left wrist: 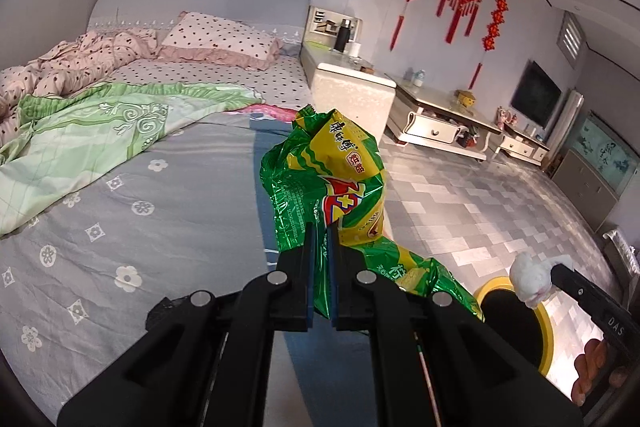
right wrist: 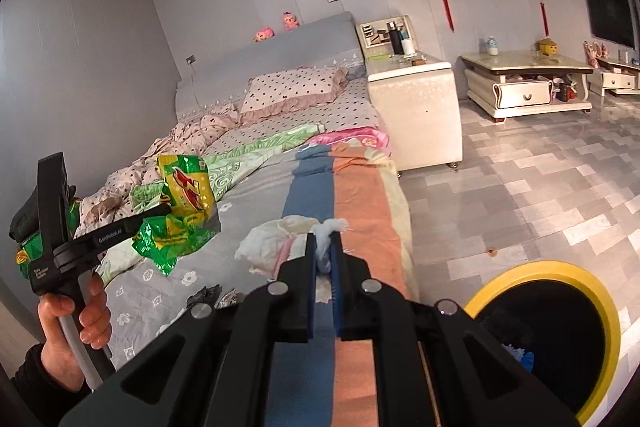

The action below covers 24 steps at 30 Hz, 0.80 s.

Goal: Collect trash
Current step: 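Carry the chip bag and tissue in both grippers over the yellow bin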

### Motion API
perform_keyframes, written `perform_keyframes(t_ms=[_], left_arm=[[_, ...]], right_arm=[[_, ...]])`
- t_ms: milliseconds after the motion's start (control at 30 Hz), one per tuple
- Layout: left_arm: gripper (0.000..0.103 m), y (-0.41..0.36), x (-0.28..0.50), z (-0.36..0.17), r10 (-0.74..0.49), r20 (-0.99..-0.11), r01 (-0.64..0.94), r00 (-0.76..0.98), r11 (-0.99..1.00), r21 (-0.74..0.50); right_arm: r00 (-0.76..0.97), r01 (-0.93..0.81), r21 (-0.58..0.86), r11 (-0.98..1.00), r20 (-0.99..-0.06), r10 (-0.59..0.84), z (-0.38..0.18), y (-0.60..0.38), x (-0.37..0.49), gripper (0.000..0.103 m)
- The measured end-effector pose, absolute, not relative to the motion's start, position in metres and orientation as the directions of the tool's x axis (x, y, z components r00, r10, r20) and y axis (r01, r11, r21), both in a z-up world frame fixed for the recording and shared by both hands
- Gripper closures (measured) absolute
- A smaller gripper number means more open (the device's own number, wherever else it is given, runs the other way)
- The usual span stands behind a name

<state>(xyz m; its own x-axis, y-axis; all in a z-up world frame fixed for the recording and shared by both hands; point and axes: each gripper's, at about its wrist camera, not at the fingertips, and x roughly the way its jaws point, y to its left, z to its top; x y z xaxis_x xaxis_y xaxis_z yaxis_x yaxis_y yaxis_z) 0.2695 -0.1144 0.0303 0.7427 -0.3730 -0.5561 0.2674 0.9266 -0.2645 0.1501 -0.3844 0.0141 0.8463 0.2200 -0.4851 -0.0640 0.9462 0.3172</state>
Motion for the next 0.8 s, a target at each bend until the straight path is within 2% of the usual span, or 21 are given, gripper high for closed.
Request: perform_keyframes(t_ms=[333,800], left_arm=[[0.099,-0.211,0.24,0.039,-0.484,-0.556,0.408,0.676,0.874,-0.266],[0.098,-0.354,0.213,-0.005,-0.576,-0.618,0.554,0.536,0.792,-0.258]], right_arm=[[0.873,0.104,0.296,0.95,-0.484,0.055,0.023,-0.473,0.106,0.097],[0.826,0.298,0.305,0.905,-0.558,-0.084,-0.025,-0.564,0.079,0.097]])
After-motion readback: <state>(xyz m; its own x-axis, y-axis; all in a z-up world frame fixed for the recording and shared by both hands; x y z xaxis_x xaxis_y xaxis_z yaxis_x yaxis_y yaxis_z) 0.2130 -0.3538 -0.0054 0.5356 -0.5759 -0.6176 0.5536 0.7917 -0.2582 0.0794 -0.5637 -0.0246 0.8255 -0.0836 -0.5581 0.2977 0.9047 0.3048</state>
